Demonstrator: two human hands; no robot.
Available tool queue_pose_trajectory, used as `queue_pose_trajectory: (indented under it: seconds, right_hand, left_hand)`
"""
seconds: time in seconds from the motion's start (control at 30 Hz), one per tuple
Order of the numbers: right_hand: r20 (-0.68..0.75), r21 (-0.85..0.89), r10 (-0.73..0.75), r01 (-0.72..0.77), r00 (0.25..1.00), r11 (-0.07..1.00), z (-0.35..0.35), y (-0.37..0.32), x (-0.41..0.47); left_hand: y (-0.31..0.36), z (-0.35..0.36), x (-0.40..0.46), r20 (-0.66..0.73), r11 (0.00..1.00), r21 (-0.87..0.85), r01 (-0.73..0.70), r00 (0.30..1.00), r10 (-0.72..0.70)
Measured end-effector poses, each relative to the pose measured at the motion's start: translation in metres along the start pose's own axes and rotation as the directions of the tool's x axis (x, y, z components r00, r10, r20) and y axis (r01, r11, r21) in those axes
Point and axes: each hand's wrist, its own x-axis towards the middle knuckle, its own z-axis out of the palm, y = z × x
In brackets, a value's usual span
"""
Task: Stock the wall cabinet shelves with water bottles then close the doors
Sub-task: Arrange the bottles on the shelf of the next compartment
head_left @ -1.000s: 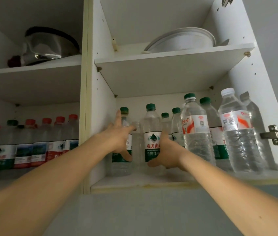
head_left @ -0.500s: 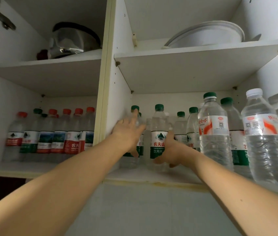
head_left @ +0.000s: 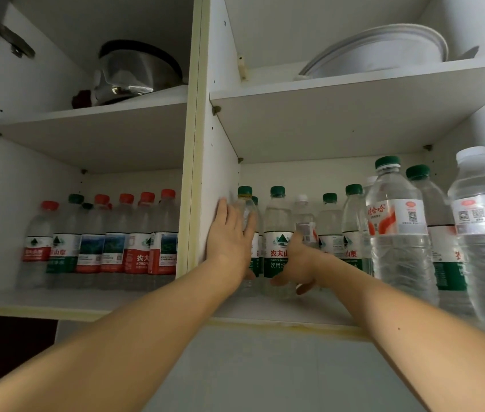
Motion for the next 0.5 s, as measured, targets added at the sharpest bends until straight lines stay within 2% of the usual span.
queue_pose_trajectory:
  seconds: [0.3, 0.5]
  right_hand:
    - [0.031, 0.081, -0.057, 0.055, 0.998, 0.995, 0.004, 0.003, 0.003]
    - [-0.032, 0.086, -0.039, 0.041, 0.999, 0.995, 0.008, 0.003, 0.003]
  left_hand:
    - [0.002, 0.006, -0.006, -0.04, 0.998, 0.052, -0.026, 0.999, 0.028]
    - [-0.002, 0.003, -0.012, -0.038, 0.995, 0.063, -0.072, 0.996, 0.075]
